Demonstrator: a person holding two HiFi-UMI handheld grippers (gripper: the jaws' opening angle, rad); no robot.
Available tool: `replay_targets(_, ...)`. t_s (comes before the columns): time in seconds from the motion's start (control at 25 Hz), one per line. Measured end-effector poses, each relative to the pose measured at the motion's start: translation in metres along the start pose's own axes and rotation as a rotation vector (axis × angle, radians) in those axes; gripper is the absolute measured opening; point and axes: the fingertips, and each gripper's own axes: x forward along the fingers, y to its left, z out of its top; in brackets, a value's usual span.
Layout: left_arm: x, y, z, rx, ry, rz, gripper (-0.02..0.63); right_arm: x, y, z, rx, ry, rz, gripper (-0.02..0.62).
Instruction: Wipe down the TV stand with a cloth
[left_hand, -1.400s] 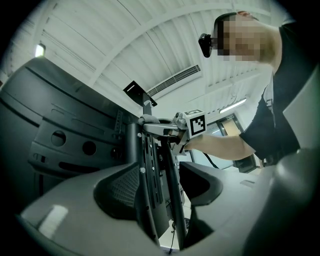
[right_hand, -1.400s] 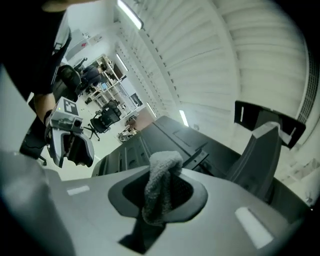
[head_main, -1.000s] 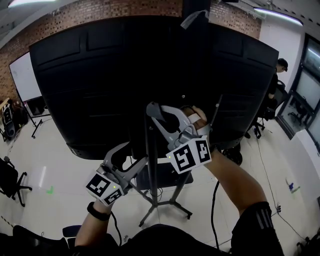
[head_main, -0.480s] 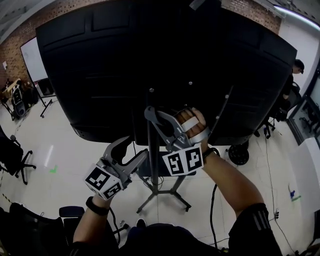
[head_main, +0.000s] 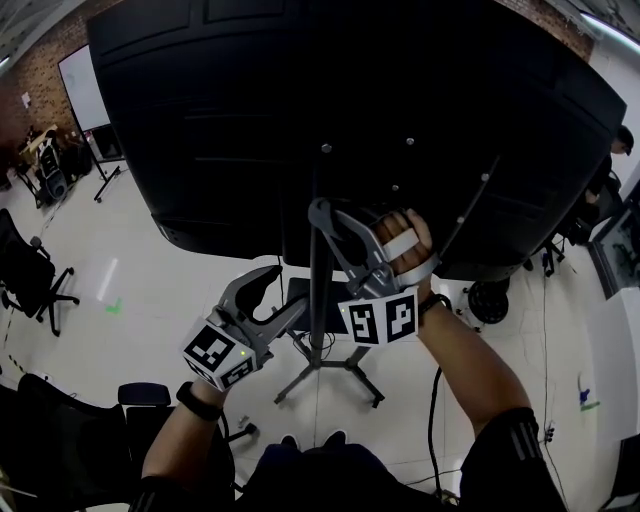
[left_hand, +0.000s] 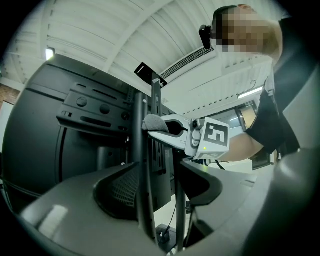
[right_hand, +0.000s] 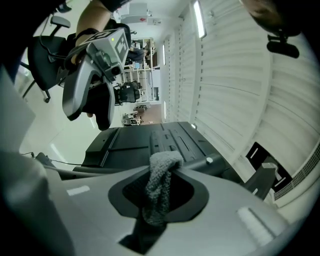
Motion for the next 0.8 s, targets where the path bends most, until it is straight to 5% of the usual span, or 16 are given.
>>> replay_targets(0.44, -0.01, 0.007, -0.061, -0.052, 0.039, -0.126, 0.273, 0.001, 0.1, -0.009, 0.053, 0.169, 0.129, 0.058)
replay_targets(0.8, -0.01, 0.018, -0.133, -0.139, 0.083, -0.158, 0.273, -0.004, 0.18, -0.016, 0.078, 0.207, 0.196, 0.057)
